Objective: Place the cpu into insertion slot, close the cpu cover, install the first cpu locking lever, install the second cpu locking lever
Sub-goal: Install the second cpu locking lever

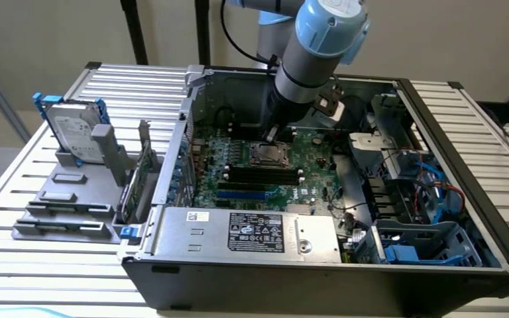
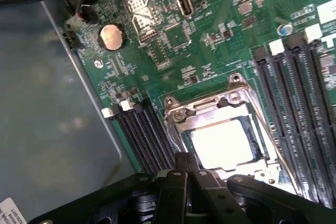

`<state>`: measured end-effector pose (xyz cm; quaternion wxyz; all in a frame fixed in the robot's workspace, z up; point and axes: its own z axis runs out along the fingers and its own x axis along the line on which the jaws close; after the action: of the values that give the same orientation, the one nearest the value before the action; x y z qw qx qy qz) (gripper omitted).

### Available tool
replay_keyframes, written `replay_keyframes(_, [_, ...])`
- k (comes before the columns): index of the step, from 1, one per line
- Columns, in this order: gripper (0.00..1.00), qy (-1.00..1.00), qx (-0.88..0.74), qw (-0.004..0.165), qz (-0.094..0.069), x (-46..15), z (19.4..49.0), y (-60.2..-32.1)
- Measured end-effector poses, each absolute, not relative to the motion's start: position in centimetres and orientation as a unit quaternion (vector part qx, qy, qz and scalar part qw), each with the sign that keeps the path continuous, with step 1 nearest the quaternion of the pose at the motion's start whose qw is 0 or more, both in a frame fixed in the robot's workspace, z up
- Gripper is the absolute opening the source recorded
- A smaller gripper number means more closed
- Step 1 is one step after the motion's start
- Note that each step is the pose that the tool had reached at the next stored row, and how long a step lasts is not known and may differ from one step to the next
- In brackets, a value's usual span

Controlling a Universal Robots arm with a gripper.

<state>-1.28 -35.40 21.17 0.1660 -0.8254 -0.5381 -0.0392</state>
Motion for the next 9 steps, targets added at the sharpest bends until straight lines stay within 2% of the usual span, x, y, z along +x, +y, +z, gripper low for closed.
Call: replay_keyframes(9, [0.11,-0.538,-0.825,0.166,-0.039,-1.7,22.2,-37.7])
